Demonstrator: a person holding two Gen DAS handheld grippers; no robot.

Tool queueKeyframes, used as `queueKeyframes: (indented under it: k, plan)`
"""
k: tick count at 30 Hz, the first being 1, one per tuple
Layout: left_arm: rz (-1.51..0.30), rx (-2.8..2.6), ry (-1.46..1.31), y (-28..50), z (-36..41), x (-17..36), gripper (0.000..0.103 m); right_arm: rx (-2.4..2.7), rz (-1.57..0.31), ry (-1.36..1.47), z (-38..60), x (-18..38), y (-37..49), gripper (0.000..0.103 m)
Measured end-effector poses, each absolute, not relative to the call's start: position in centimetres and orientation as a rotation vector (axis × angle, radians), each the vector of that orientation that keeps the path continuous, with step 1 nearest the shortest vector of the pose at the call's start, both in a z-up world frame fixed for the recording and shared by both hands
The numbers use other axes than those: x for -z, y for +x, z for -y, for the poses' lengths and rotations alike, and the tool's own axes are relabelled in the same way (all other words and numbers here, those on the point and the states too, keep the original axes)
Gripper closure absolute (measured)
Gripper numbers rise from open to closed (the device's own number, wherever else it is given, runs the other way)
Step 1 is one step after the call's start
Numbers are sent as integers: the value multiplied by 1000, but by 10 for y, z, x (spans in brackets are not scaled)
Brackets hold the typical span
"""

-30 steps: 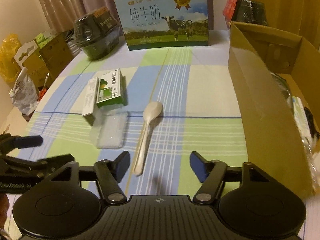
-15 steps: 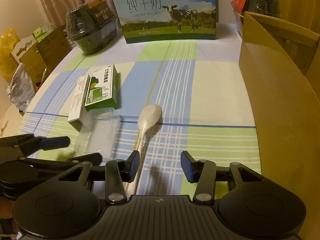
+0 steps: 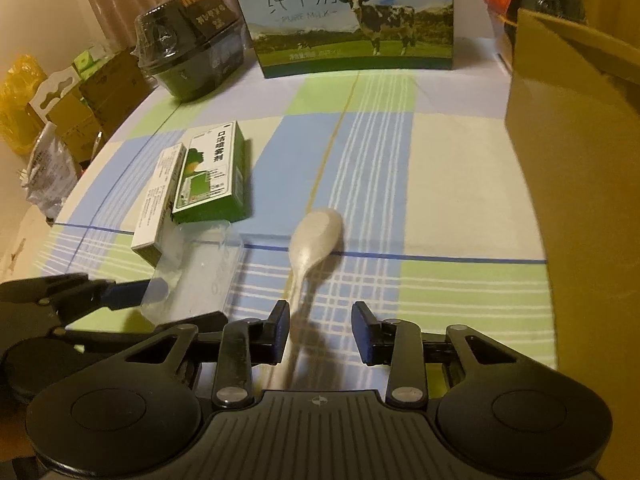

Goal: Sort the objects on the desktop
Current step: 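Grasp the white spoon handle with the right tool while the left tool grasps the clear tray, then lift the spoon with the right tool while the left tool lifts the clear tray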

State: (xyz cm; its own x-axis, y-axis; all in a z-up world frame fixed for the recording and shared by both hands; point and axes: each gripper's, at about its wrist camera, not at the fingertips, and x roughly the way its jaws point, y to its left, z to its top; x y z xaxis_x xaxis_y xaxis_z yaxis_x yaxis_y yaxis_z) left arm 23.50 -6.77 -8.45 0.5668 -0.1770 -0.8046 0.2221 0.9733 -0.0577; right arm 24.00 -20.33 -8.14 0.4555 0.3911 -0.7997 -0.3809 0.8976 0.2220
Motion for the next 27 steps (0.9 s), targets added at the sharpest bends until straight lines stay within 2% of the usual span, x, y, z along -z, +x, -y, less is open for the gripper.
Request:
queueKeyframes:
  k: [14,16,18,27]
  plan:
    - [-936,225,55,233,60,86,46,-494,-985,17,185,95,256,85]
    - [-933,225,48,233,60,86,46,-493,-985,20,184,96,257,96]
    - [-933,217,45,233,60,86,46,-487,-985,17,183,96,257,99]
    - [-958,240,55,219,65,83,47,-473,-991,-4,189,87,240,100]
